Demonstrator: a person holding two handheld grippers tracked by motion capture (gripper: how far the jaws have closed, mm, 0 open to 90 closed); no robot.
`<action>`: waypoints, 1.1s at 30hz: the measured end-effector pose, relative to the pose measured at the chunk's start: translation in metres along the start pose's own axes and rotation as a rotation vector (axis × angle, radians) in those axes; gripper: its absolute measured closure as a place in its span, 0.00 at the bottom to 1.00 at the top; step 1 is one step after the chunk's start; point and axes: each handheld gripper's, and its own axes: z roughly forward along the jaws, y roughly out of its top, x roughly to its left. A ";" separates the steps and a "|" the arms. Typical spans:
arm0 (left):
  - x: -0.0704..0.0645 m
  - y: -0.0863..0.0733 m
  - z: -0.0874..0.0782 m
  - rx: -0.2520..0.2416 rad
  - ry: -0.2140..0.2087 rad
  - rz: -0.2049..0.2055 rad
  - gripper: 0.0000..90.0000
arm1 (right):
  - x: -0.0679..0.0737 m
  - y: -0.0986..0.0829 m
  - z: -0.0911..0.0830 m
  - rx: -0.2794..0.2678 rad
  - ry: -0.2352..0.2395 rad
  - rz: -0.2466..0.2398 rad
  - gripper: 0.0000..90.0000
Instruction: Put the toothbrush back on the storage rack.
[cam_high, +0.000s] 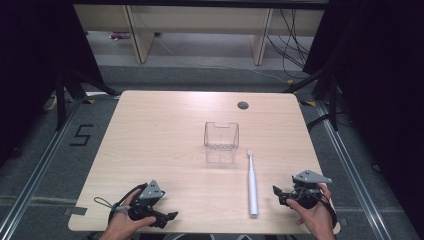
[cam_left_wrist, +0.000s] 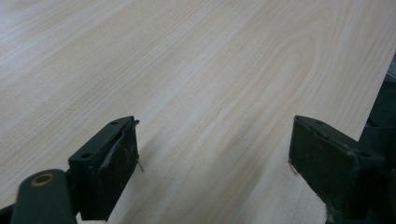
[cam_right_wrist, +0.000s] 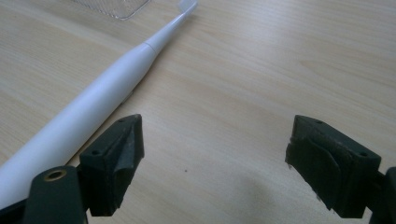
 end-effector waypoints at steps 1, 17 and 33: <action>0.000 0.000 0.000 0.003 0.000 0.003 0.17 | -0.001 0.000 0.001 -0.005 -0.004 -0.007 0.21; 0.000 -0.001 0.002 -0.004 -0.007 -0.014 0.17 | -0.004 0.007 0.001 0.024 0.008 -0.077 0.21; 0.002 -0.001 0.000 0.001 0.006 -0.004 0.17 | 0.000 0.042 0.006 0.089 0.057 -0.022 0.33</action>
